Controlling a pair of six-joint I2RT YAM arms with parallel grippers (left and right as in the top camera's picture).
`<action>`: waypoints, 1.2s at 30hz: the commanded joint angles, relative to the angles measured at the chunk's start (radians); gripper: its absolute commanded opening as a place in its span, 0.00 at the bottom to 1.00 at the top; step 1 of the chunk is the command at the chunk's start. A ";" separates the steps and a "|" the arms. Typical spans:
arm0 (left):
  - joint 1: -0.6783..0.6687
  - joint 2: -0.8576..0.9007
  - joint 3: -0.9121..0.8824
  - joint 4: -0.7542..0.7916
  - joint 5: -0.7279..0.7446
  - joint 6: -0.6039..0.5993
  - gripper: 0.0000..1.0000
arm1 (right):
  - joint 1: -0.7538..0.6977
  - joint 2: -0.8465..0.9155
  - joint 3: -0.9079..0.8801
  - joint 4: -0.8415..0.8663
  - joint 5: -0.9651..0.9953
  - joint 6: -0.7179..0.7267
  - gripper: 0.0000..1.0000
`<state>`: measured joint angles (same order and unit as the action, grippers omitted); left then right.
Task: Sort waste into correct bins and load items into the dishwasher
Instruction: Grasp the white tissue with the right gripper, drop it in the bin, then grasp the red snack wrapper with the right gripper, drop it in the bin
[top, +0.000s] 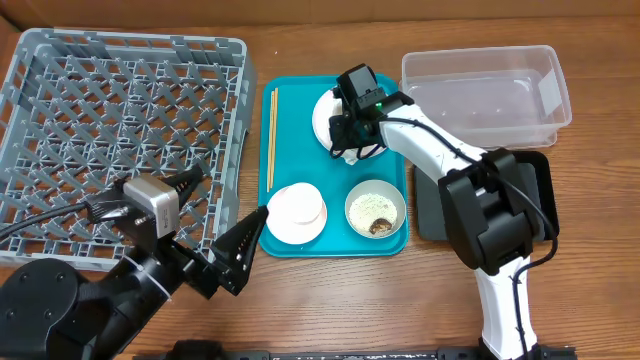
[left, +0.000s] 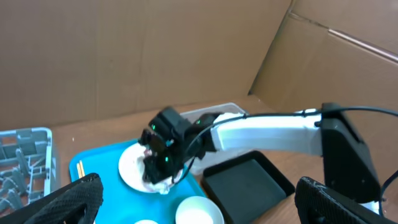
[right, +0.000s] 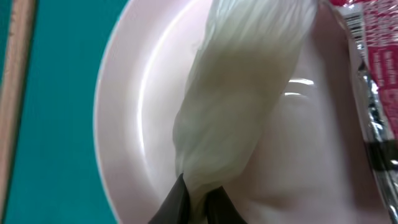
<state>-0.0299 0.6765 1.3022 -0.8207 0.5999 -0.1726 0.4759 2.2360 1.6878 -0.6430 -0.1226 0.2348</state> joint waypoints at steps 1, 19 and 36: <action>0.010 -0.001 0.002 -0.021 -0.008 0.020 1.00 | -0.031 -0.179 0.016 -0.006 0.010 0.014 0.04; 0.010 0.000 0.002 -0.238 -0.008 0.019 1.00 | -0.318 -0.314 -0.032 -0.121 0.079 0.080 0.10; 0.010 0.000 0.002 -0.306 -0.008 0.019 1.00 | -0.153 -0.393 0.035 -0.137 -0.164 -0.140 0.50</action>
<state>-0.0299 0.6769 1.3022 -1.1271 0.5968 -0.1726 0.2363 1.8656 1.7061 -0.7837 -0.2283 0.1715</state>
